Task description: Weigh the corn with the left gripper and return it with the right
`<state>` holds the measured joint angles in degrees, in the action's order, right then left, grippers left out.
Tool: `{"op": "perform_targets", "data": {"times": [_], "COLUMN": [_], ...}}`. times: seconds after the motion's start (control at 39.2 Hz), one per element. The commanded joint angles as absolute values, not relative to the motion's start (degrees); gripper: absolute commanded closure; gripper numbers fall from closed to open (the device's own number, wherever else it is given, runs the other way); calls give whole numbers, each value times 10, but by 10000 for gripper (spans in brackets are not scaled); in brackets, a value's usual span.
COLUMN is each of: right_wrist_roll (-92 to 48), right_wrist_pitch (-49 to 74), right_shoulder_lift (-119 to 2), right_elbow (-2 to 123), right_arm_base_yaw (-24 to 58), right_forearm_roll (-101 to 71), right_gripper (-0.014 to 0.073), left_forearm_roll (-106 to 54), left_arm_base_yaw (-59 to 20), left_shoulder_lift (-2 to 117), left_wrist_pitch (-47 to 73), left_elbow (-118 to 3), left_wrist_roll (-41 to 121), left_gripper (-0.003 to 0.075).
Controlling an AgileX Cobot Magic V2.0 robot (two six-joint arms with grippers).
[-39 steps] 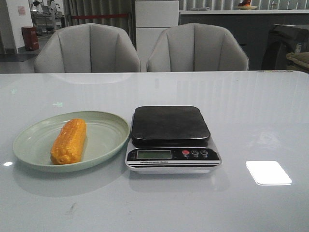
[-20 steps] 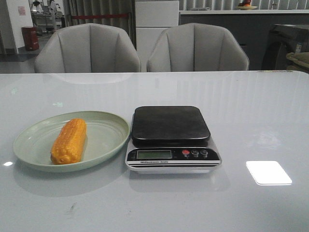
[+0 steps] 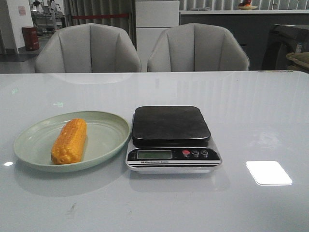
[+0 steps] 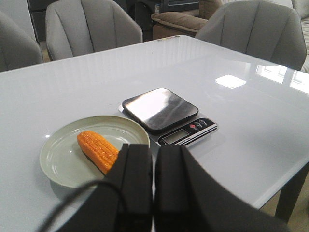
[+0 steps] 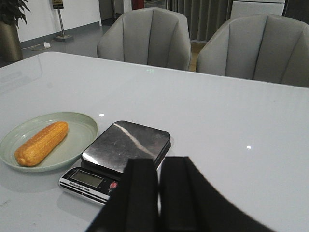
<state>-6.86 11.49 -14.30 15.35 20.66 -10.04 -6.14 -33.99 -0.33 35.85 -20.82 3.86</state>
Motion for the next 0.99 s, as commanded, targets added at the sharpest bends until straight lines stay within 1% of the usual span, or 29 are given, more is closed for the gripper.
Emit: {"op": "perform_targets", "data": {"times": [0.0, 0.25, 0.41, 0.59, 0.76, 0.97], "right_wrist_roll": [-76, -76, -76, -76, -76, -76], "right_wrist_pitch": [67, 67, 67, 67, 67, 67], "right_shoulder_lift": [-148, -148, -148, -148, -148, -148], "right_elbow": [168, 168, 168, 168, 168, 168], "right_arm_base_yaw": [205, 205, 205, 205, 205, 205], "right_forearm_roll": [-102, -102, -102, -102, -102, -102], "right_gripper": [414, 414, 414, 414, 414, 414], "left_forearm_roll": [-57, -34, -22, -22, -20, -20], "left_arm_base_yaw": [-325, -196, -121, -55, -22, -20], "left_shoulder_lift": [-14, -14, -14, -14, -15, -15], "left_wrist_pitch": [294, 126, 47, -28, -23, -21], "left_elbow": [-210, -128, -60, 12, 22, 22], "left_wrist_roll": [38, 38, 38, 38, 38, 38], "left_gripper": [596, 596, 596, 596, 596, 596]}}
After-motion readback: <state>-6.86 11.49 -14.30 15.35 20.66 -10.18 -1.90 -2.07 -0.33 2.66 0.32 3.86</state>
